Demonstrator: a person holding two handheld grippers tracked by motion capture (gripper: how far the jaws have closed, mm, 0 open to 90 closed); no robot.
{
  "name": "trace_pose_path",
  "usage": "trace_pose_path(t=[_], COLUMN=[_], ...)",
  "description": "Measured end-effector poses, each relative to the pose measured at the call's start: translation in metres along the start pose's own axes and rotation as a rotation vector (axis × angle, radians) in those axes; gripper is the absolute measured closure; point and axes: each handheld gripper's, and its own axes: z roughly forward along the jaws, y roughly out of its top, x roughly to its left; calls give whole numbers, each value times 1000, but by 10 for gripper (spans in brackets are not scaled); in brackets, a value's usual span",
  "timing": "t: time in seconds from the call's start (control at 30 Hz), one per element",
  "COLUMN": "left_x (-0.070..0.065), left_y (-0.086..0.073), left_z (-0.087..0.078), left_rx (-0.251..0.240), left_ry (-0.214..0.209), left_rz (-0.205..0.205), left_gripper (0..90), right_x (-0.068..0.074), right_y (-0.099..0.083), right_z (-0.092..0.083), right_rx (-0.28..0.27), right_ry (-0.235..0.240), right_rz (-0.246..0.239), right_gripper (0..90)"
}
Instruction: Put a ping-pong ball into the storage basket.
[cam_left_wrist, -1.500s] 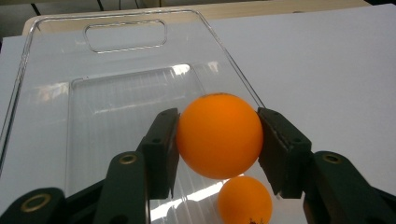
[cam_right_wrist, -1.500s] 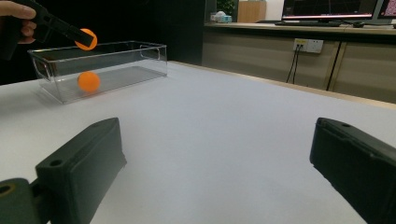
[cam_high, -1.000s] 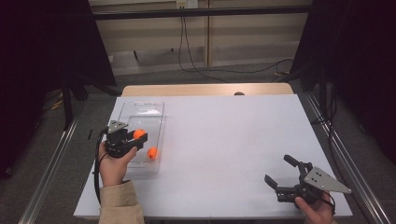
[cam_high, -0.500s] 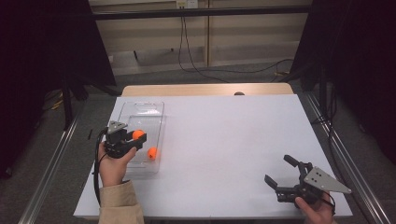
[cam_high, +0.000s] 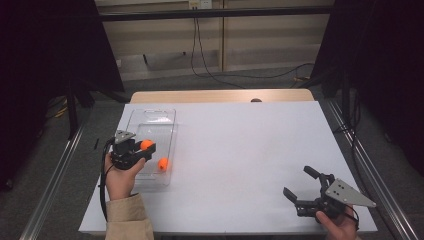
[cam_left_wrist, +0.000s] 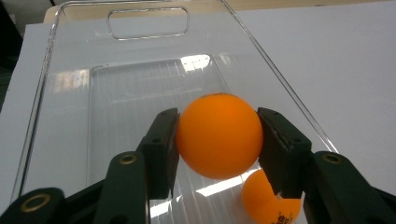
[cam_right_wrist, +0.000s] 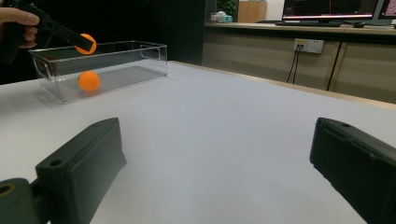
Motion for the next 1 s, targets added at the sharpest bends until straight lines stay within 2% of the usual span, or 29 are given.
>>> trace_pose_path(t=[1.0], left_x=[0], left_y=[-3], left_z=[6], left_rx=[38], left_ry=[20], left_rz=[8], left_gripper=[508], right_x=[0], right_y=[0], right_z=[0], right_rx=[0], right_ry=[-1], right_rz=[0], right_gripper=[23])
